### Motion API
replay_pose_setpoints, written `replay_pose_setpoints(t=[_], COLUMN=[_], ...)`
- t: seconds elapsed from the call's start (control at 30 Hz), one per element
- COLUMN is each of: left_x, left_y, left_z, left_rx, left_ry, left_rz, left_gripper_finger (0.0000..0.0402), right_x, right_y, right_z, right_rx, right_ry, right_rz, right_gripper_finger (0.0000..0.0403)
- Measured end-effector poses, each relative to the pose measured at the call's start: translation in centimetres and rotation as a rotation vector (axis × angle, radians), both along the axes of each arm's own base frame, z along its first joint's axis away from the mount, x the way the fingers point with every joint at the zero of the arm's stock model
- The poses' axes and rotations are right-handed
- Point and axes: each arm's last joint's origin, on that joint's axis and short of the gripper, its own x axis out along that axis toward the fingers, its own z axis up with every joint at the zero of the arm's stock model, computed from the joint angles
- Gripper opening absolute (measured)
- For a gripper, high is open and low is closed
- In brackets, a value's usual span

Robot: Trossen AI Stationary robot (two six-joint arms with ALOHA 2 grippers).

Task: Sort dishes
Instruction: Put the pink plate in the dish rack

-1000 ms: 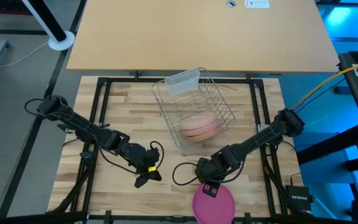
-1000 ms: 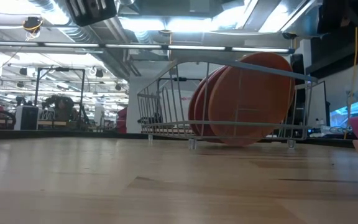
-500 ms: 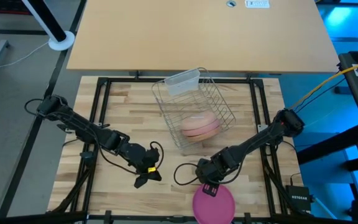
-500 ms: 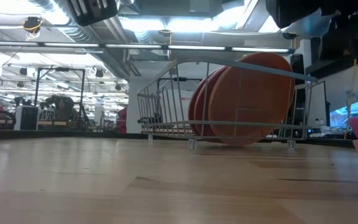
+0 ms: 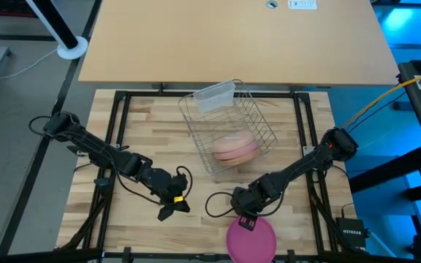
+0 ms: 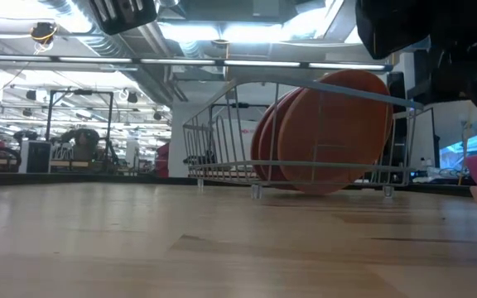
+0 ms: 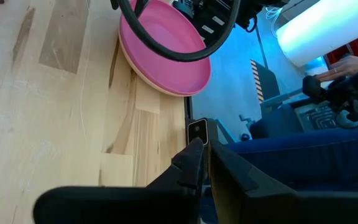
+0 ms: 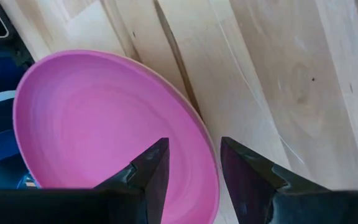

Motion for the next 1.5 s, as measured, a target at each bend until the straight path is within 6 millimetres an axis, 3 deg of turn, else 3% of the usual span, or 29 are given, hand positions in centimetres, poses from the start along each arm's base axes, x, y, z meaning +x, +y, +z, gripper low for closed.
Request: replay_pose_setpoints(t=[0.33, 0.57, 0.83, 1.07, 1.2, 1.4, 1.5], left_x=[0.0, 0.0, 0.0, 0.0, 0.0, 0.1, 0.1], left_y=[0.0, 0.0, 0.0, 0.0, 0.1, 0.2, 0.2], left_z=[0.0, 0.0, 0.0, 0.0, 0.0, 0.0, 0.0], left_rx=[0.005, 0.005, 0.005, 0.005, 0.01, 0.022, 0.032], left_ry=[-0.002, -0.002, -0.002, -0.002, -0.004, -0.01, -0.015], left_rz=[0.009, 0.009, 0.009, 0.01, 0.02, 0.042, 0.061], left_gripper_finger=[0.0017, 0.0017, 0.0017, 0.0017, 0.0017, 0.0017, 0.0017], right_x=[-0.4, 0.0, 0.4, 0.6, 0.6, 0.6, 0.7], right_y=[-0.3, -0.1, 0.2, 0.3, 0.3, 0.3, 0.2], right_z=[-1.0, -1.0, -2.8, -3.0, -3.0, -3.0, -3.0], right_rx=[-0.022, -0.007, -0.032, -0.025, -0.018, -0.017, -0.031], right_ry=[0.006, -0.046, -0.002, -0.012, -0.009, -0.012, -0.02], right_rz=[0.021, 0.045, 0.05, 0.043, 0.044, 0.046, 0.032], right_gripper_finger=[0.015, 0.015, 0.015, 0.0146, 0.0113, 0.0021, 0.0013])
